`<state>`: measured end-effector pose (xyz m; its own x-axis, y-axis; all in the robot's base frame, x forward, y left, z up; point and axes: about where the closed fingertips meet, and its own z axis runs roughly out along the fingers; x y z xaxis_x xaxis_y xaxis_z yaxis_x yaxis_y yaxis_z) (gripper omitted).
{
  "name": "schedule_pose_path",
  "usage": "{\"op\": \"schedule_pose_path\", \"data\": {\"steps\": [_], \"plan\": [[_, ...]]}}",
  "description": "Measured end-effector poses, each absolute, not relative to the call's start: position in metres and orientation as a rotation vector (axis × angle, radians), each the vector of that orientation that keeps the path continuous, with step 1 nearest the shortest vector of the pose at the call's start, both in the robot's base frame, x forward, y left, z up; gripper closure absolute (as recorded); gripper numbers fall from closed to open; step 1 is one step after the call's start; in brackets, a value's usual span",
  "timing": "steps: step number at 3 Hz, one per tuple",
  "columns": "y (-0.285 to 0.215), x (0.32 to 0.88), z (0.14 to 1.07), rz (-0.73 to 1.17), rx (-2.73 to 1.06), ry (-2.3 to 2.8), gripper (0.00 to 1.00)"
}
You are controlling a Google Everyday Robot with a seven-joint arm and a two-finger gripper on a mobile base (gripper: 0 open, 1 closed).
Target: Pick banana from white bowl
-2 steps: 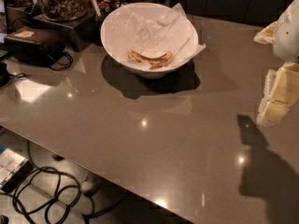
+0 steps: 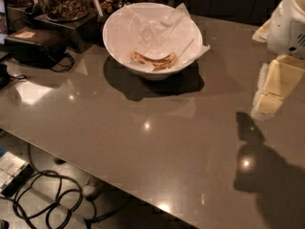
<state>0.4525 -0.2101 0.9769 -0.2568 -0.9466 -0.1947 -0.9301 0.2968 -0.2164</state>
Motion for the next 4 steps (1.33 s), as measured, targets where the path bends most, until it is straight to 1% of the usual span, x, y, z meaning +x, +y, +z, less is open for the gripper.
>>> {"op": "schedule_pose_path", "data": {"steps": [1, 2, 4], "plan": [[-0.193, 0.497, 0.964, -0.058, -1.78, 2.354, 0.0], [-0.19, 0.503, 0.966, -0.072, -1.762, 2.329, 0.0], [-0.156, 0.554, 0.972, -0.114, -1.828, 2.256, 0.0]]}}
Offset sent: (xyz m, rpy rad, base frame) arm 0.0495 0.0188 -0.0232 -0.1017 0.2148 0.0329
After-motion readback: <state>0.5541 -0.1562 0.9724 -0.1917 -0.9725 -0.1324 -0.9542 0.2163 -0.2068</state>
